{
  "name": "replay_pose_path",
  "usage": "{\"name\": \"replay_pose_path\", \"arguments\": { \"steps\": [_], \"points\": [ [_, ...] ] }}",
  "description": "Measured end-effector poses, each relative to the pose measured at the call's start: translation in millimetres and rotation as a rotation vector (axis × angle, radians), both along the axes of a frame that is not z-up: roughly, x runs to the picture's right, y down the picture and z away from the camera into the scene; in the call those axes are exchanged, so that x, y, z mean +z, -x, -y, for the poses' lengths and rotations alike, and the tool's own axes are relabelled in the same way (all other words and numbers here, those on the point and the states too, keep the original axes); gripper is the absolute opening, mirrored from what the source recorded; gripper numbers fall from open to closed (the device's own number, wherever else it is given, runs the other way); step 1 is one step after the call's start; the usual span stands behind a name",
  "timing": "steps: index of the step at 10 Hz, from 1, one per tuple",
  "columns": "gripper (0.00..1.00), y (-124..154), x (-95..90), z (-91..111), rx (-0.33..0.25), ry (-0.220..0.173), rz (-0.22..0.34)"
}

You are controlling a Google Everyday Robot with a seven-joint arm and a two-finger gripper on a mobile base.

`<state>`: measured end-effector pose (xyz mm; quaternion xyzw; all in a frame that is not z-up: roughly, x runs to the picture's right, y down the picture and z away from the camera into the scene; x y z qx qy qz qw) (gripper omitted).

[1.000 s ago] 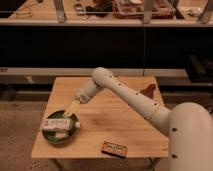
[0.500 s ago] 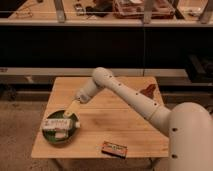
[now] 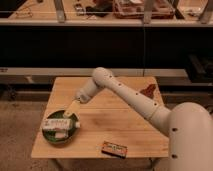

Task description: Push the eraser across the table

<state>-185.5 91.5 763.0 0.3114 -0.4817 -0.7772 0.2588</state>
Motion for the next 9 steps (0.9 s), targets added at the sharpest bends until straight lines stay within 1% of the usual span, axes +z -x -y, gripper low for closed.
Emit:
{"name": "replay_pose_path", "arguments": {
  "steps": [4, 6, 7, 8, 9],
  "points": [
    [0.8, -1, -0.8, 0, -0.001, 0.0, 0.0],
    [0.8, -16, -7.6, -10, 0.012, 0.035, -0.007],
    [0.8, -38, -23.4, -25, 0.038, 0.065, -0.005],
    [0.8, -55, -38.3, -37, 0.064, 0.071, 0.003],
    [0.8, -73, -54.1, -52, 0.092, 0.067, 0.009]
  ]
}}
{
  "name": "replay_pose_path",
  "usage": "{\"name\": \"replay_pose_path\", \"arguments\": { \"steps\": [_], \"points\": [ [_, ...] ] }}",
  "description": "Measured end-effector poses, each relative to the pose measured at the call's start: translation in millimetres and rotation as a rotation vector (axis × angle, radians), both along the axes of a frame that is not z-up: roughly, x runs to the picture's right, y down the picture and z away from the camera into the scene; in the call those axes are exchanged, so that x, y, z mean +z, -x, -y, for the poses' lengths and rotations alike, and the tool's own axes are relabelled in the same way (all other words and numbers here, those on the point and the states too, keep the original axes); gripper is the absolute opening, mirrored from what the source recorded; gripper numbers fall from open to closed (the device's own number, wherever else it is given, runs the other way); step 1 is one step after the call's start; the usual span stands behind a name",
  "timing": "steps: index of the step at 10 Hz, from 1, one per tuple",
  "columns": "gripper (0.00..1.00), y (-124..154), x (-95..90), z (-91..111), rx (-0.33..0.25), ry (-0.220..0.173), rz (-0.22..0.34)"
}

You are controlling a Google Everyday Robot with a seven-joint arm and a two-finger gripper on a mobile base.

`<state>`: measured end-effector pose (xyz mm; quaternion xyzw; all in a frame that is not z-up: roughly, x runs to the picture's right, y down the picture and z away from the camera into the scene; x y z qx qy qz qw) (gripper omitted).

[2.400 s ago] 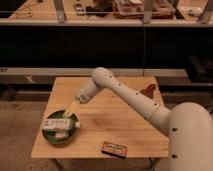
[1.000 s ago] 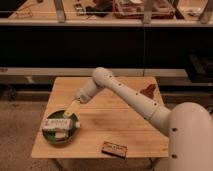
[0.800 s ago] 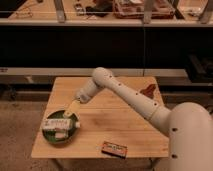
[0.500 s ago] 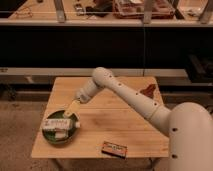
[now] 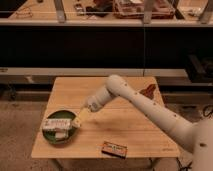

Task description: Push the eraser across the table

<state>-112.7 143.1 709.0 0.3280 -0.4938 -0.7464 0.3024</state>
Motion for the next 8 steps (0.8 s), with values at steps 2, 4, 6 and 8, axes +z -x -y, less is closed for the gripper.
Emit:
{"name": "replay_pose_path", "arguments": {
  "steps": [2, 4, 6, 8],
  "points": [
    [0.8, -27, -20.0, -39, 0.027, -0.027, -0.011],
    [0.71, -54, -30.7, -87, 0.027, -0.05, -0.059],
    [0.51, -81, -37.7, -133, 0.036, -0.038, -0.122],
    [0.31, -103, -51.0, -152, 0.11, -0.012, -0.136]
  ]
}}
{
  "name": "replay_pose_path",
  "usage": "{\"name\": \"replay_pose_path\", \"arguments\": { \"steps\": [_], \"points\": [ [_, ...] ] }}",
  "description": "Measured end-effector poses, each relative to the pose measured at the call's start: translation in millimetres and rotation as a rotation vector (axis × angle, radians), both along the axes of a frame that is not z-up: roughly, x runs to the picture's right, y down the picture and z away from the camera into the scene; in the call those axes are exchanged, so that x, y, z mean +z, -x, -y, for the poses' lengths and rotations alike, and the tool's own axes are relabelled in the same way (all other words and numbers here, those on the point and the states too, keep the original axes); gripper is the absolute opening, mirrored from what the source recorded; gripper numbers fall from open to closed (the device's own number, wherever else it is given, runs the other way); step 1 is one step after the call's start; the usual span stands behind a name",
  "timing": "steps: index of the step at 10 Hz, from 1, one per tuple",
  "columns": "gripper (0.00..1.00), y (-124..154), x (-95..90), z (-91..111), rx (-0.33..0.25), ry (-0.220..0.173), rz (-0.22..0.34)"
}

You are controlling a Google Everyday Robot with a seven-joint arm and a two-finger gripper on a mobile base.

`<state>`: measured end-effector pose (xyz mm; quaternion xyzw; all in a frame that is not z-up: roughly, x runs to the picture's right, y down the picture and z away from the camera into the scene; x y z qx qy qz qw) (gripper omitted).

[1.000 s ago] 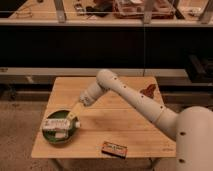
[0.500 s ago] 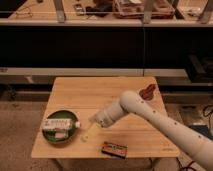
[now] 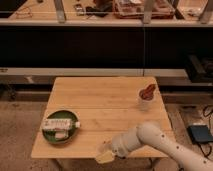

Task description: Push the eraser across the table

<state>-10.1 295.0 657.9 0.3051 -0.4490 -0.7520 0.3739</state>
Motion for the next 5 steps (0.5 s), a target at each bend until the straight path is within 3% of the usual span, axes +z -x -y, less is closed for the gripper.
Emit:
{"name": "replay_pose_path", "arguments": {
  "steps": [1, 3, 5],
  "points": [
    [0.19, -11, -9.9, -3, 0.041, 0.005, 0.014],
    [0.03, -33, -15.0, -20, 0.064, 0.037, -0.002],
    [0.0, -61, 2.3, -53, 0.023, 0.102, -0.103]
  ]
}}
